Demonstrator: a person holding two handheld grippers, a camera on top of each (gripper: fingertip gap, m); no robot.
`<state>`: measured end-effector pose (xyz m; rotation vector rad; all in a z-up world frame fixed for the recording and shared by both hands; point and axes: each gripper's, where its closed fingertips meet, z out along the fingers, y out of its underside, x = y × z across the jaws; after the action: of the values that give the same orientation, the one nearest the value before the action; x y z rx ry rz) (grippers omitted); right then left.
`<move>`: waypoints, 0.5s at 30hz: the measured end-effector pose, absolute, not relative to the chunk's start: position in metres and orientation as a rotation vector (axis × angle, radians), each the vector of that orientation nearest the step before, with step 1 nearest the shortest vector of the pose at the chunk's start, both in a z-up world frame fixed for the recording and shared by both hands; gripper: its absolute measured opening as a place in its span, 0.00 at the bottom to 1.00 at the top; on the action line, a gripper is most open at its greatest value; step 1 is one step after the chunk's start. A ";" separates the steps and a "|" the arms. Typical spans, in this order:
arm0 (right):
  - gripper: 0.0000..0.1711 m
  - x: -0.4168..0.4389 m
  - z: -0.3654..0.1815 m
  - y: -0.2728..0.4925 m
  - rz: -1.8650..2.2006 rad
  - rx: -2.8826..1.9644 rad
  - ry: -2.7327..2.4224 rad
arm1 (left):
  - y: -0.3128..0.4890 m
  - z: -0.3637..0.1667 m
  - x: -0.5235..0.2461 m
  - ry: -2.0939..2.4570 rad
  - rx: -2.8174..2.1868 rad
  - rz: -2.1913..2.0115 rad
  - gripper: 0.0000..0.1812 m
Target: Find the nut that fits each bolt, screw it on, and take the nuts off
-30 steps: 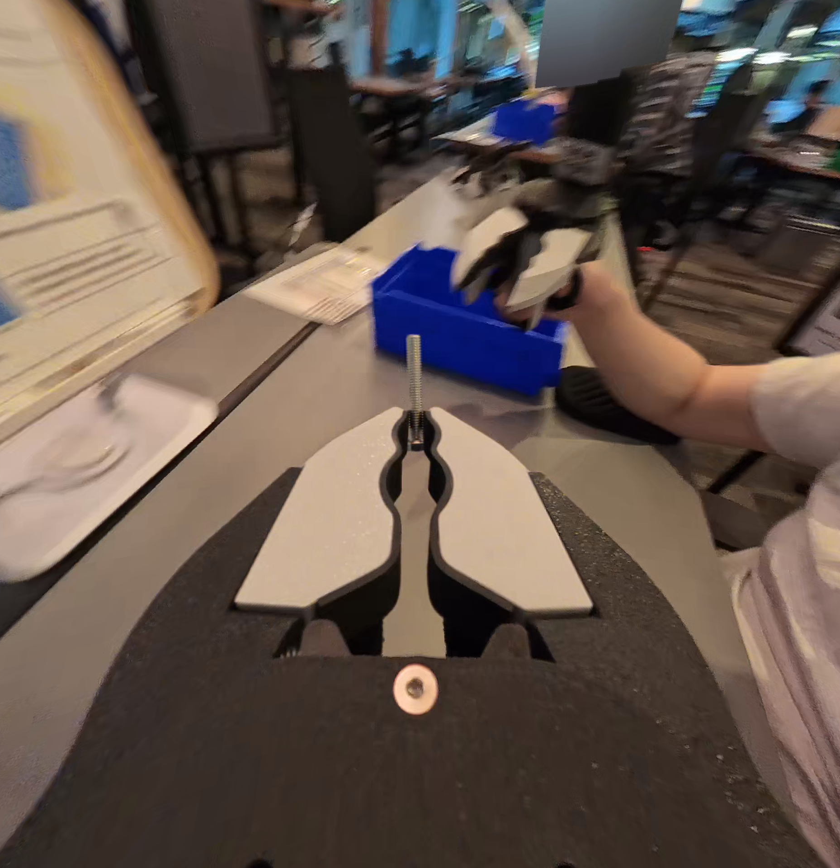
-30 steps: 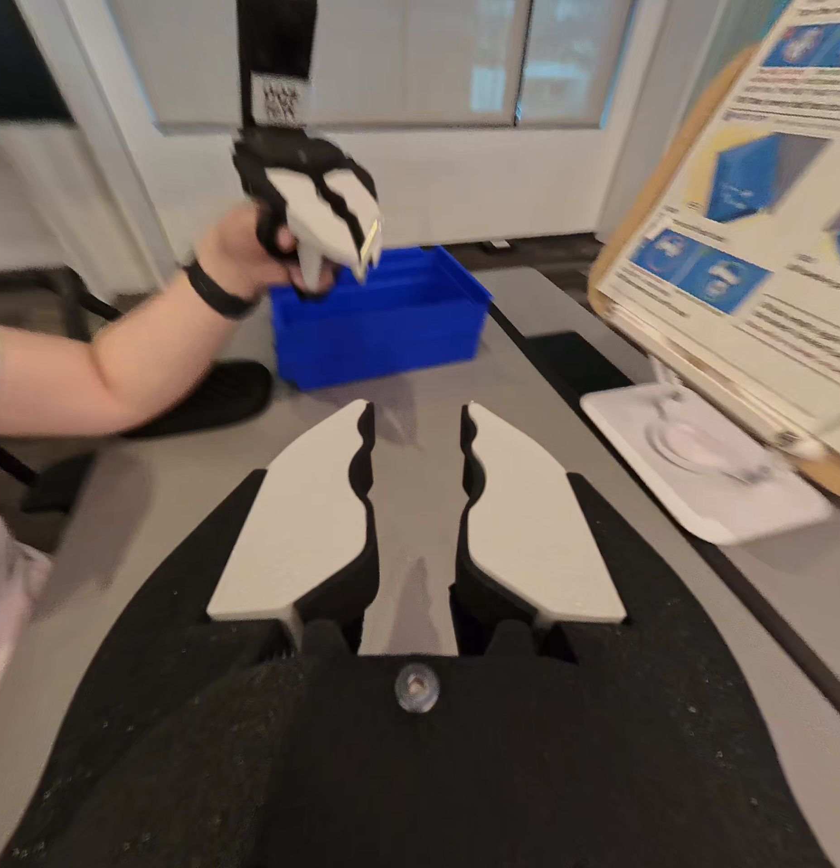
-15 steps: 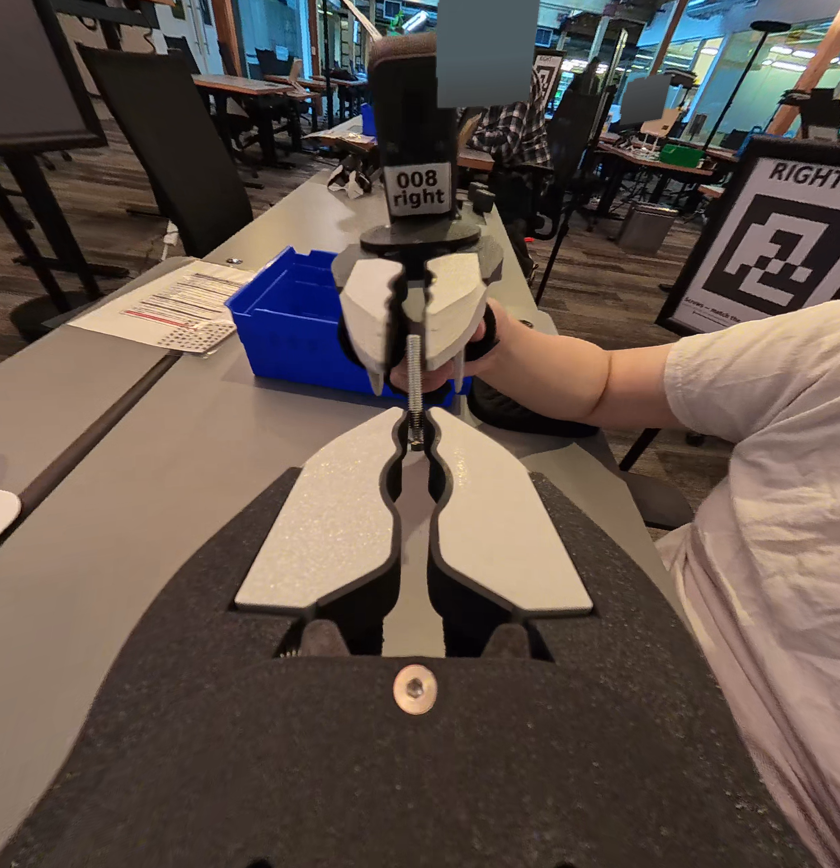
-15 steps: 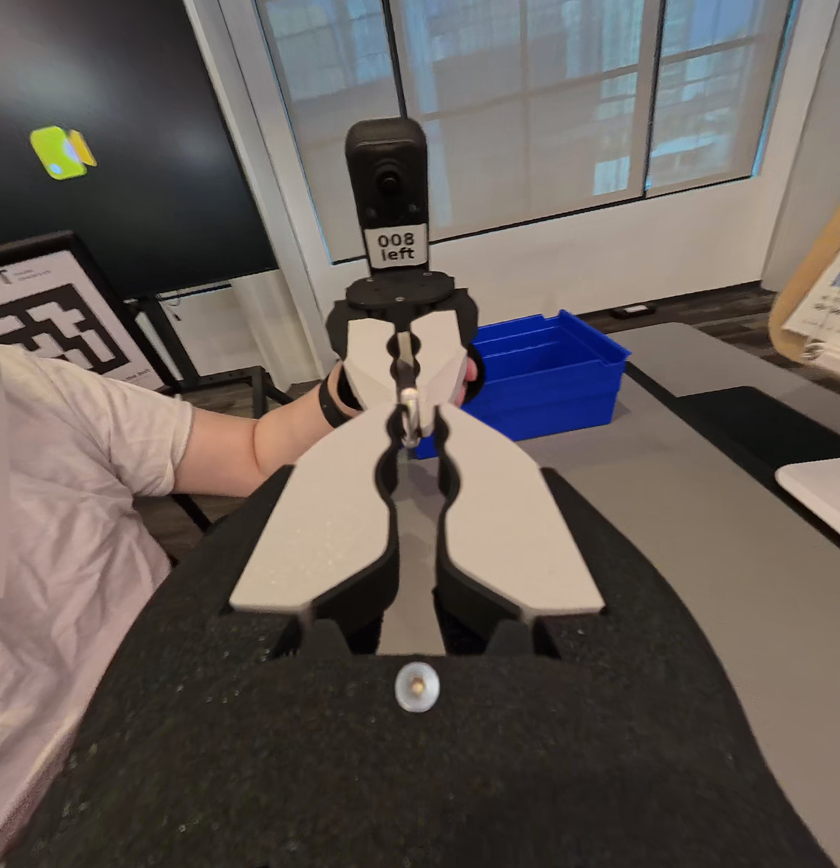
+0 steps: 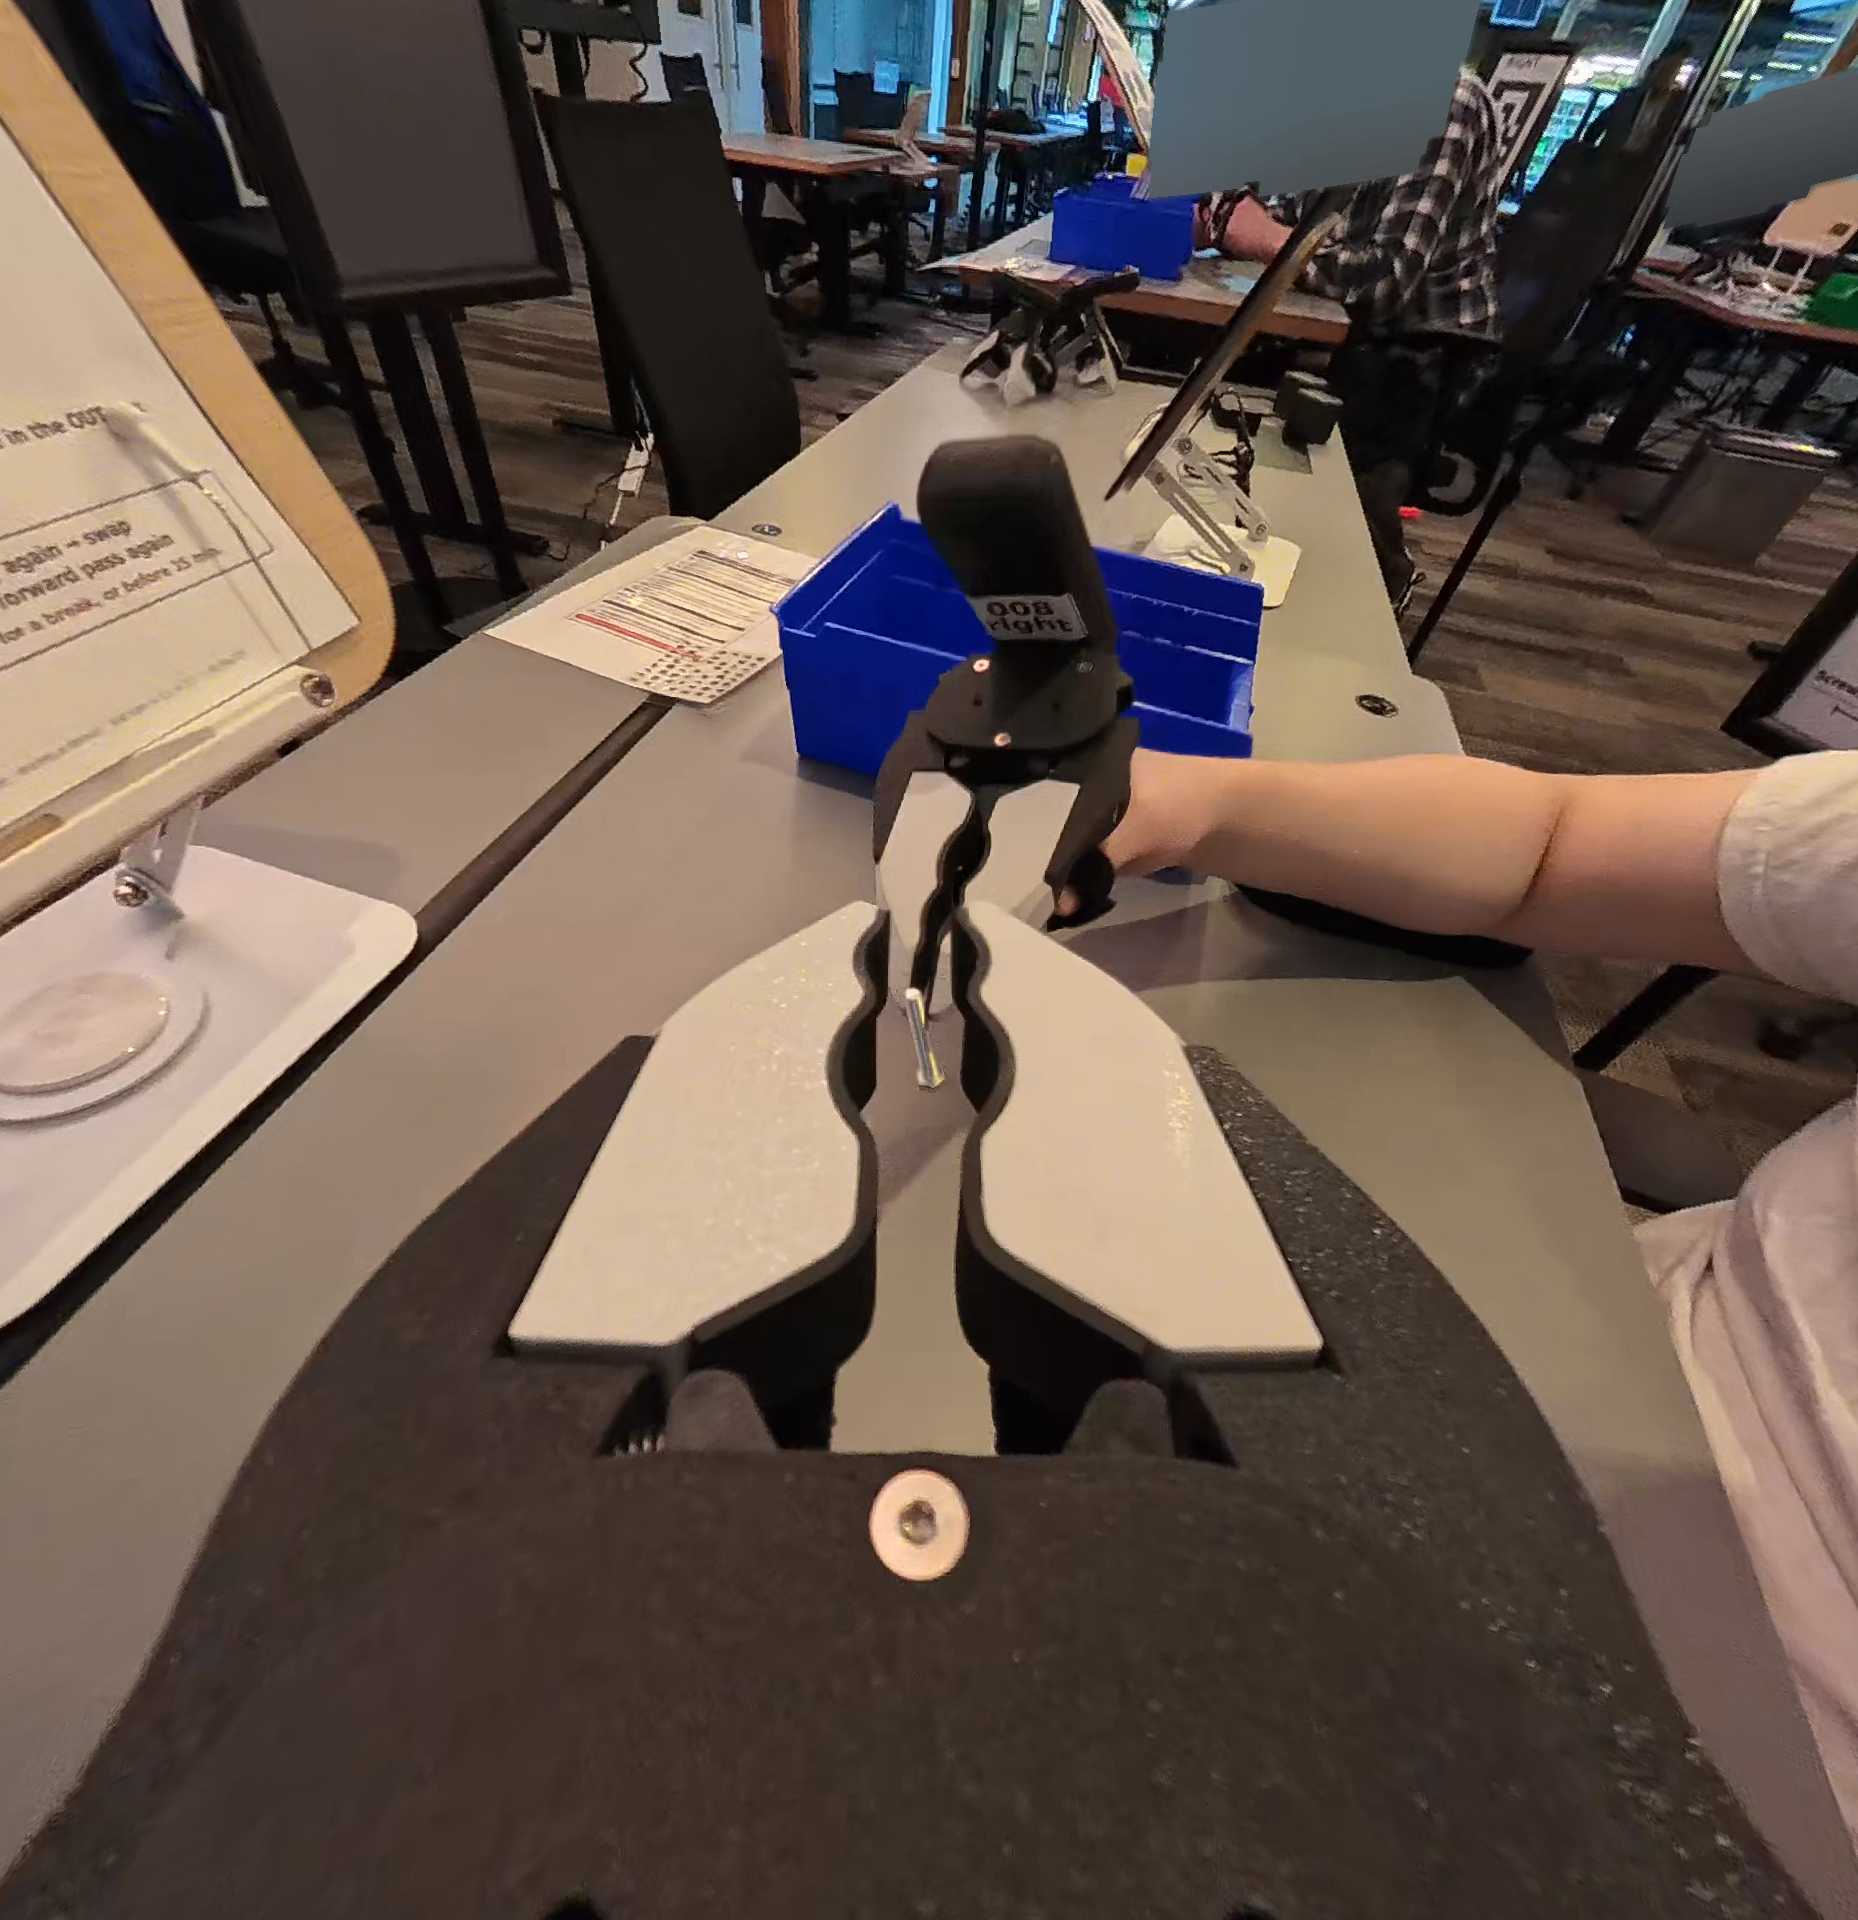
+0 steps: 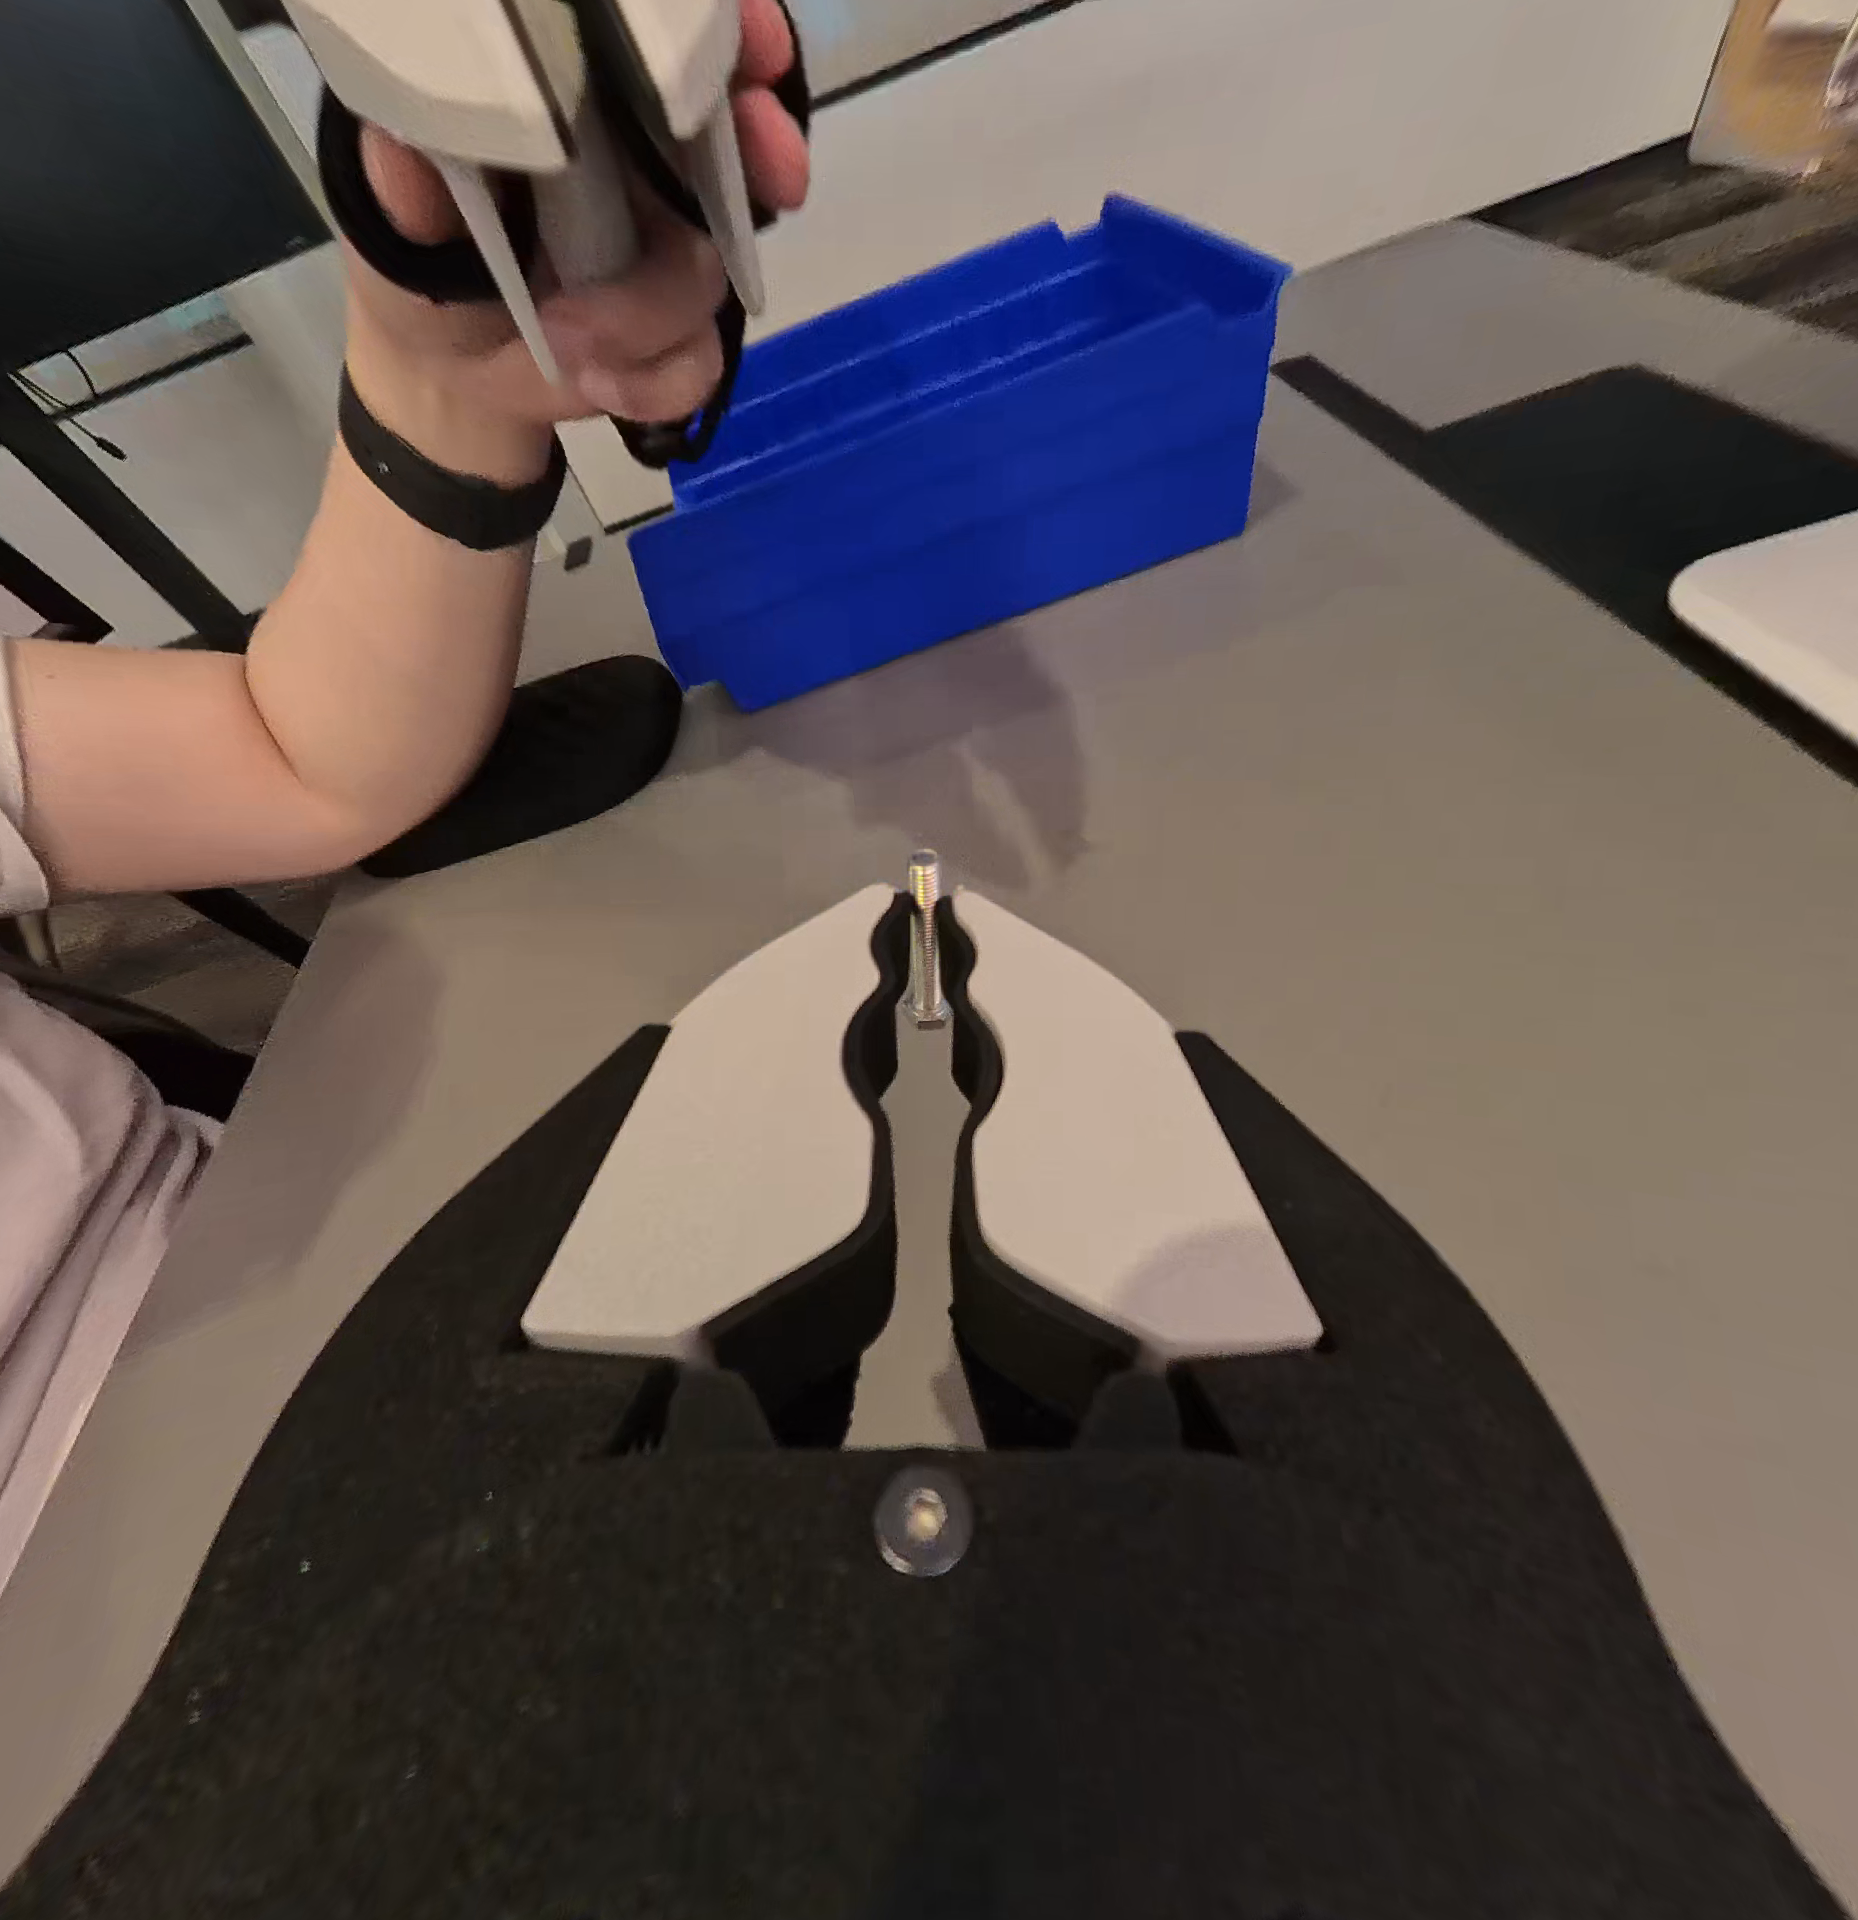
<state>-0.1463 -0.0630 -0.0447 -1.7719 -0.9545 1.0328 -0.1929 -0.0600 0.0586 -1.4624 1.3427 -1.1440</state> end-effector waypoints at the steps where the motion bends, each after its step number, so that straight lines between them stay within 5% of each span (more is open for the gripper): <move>1: 0.02 -0.147 -0.048 -0.062 1.041 -1.776 -0.952 | -0.059 0.055 -0.193 1.351 -1.466 -1.133 0.06; 10: 0.02 -0.147 -0.047 -0.062 0.980 -1.750 -0.983 | -0.062 -0.028 -0.163 1.584 -1.640 -1.083 0.09; 15: 0.02 -0.151 -0.086 -0.056 0.905 -1.837 -1.042 | -0.053 -0.014 -0.172 1.536 -1.633 -1.055 0.08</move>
<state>-0.1506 -0.0556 -0.0859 -1.8373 -1.0416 0.9053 -0.1716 -0.0533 -0.0139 -1.6333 1.5360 -1.0550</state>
